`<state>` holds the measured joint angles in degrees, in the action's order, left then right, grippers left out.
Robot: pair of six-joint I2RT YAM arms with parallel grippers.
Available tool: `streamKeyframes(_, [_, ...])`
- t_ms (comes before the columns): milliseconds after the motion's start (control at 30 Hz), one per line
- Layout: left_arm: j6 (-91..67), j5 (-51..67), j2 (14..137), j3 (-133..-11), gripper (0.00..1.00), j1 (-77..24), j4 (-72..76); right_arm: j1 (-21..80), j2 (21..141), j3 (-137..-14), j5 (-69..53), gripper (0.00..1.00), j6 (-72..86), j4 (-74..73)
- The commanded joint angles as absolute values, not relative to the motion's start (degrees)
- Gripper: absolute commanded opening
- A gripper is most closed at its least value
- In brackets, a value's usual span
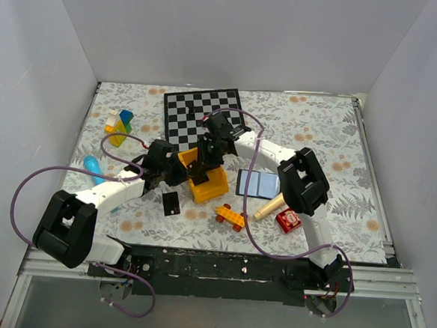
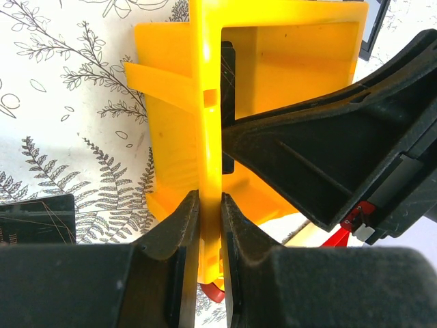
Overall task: Put the credit cards into the card holder
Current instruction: Pick up the credit card from the storage box.
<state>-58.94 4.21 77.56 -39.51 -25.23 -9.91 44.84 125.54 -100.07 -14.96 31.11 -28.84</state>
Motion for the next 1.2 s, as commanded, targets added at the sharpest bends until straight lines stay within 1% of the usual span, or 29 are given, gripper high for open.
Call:
streamKeyframes(0, [-58.4,4.0,78.8,-39.9,0.0,-25.6,-11.5,46.8,123.1,-98.0,-22.8,0.33,32.8,-24.0])
streamKeyframes(300, [-58.6,4.2,78.6,-39.4,0.0,-25.6,-11.0,46.5,122.3,-93.8,-27.3,0.3,33.8,-18.7])
streamKeyframes(700, [-58.4,4.5,78.4,-39.5,0.0,-25.6,-10.9,46.5,122.5,-93.3,-24.7,0.29,32.3,-21.3])
streamKeyframes(800, [-58.4,4.5,78.4,-39.4,0.0,-25.6,-10.9,46.5,122.4,-93.3,-23.8,0.22,32.0,-21.5])
streamKeyframes(967, [-58.2,4.0,78.1,-39.3,0.0,-25.6,-11.1,46.4,121.1,-93.0,-21.9,0.07,31.6,-21.9])
streamKeyframes(1100, [-57.1,3.4,77.7,-39.6,0.0,-25.5,-12.0,45.6,118.2,-91.2,-19.1,0.01,31.6,-21.4])
streamKeyframes(1167, [-56.3,2.8,77.3,-39.7,0.0,-25.4,-12.6,45.0,116.1,-89.7,-18.9,0.01,31.9,-20.1])
